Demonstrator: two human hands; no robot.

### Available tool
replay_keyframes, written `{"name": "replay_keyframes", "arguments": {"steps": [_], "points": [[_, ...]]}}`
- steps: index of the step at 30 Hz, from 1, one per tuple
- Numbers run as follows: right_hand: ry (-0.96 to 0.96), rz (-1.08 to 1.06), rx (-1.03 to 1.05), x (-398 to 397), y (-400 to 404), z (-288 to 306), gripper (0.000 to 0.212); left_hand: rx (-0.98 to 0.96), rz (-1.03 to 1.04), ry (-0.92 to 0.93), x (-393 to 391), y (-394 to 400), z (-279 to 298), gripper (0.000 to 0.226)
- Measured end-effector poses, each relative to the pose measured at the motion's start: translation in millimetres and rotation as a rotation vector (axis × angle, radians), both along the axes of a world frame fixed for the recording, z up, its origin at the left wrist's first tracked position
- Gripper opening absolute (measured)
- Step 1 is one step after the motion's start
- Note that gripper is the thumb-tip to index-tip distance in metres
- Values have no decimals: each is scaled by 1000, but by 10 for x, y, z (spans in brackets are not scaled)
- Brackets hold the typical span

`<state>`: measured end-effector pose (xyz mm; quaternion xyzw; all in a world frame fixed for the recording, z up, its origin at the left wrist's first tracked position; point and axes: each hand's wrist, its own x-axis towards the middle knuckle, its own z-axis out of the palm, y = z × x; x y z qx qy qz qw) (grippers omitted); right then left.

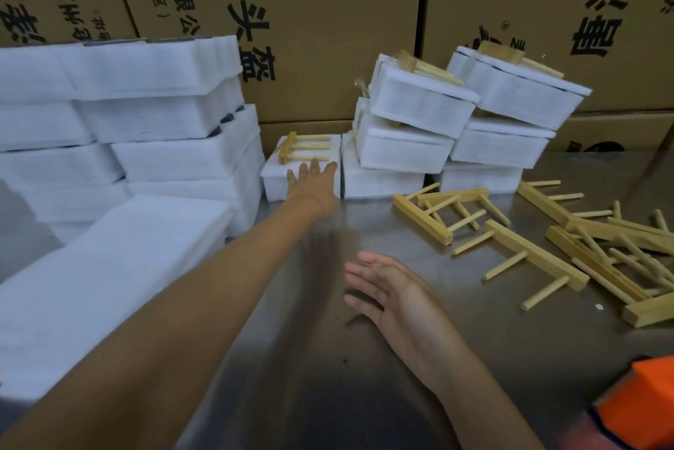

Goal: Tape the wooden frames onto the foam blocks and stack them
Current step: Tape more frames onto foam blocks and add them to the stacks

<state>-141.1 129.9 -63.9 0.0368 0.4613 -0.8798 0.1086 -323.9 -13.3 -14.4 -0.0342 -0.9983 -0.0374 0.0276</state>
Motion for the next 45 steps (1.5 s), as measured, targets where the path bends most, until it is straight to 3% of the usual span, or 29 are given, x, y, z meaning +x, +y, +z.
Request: {"name": "replay_keyframes", "arguments": {"steps": [3,6,9,11,14,18,29,33,37,41,45], "points": [[13,3,9,4,12,-19,25,-67,-89,124,235,-19,186,72],[14,1,17,8,20,-20,25,-230,-143,420,470,-83,586,69],[22,-2,42,35,14,-4,25,-304,45,684,641,-310,1153,69],[26,-8,64,56,-2,5,25,-275,253,715,711,-574,1465,72],[24,-14,65,71,-9,22,26,-209,413,560,737,-966,1680,78],[61,-3,48,55,25,12,25,-243,247,558,722,-1147,1637,73],[62,-195,153,243,-81,116,25,-399,-220,1110,1780,-498,1077,64],[63,-313,24,509,-104,145,32,-319,-355,1083,2392,-66,604,60],[53,-343,-163,776,6,142,32,-186,-436,812,2880,336,63,54],[11,-259,-152,999,51,182,34,-115,-390,590,3154,540,-293,83],[-8,-299,-151,1128,180,113,33,75,-531,572,3304,450,-372,77]]}}
